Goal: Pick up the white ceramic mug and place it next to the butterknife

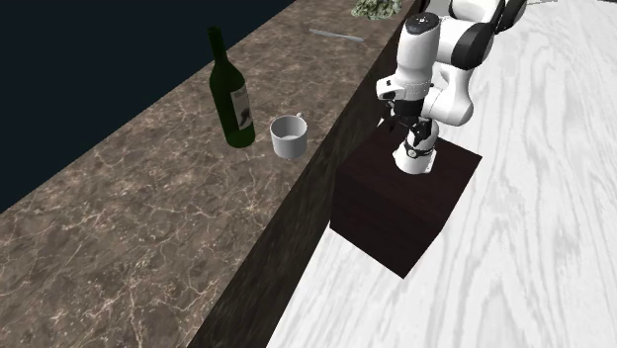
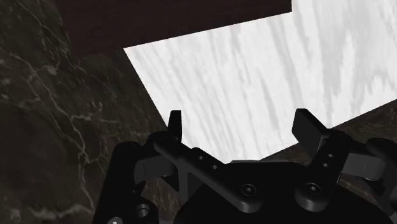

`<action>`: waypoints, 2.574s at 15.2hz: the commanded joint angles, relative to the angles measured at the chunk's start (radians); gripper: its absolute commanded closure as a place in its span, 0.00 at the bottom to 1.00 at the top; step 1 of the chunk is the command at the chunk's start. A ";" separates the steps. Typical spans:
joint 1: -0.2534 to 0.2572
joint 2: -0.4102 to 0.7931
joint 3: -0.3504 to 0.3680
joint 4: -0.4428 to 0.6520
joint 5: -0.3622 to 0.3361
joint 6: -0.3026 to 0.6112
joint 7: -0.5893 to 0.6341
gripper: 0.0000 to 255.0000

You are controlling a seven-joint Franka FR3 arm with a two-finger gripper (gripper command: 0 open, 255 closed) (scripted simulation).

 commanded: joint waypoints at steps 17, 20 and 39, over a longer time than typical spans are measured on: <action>-0.034 0.546 -0.144 0.588 -0.116 -0.024 -0.256 0.00; -0.042 0.658 -0.165 0.736 -0.115 -0.054 -0.305 0.00; -0.075 0.871 -0.195 0.945 -0.102 -0.035 -0.395 0.00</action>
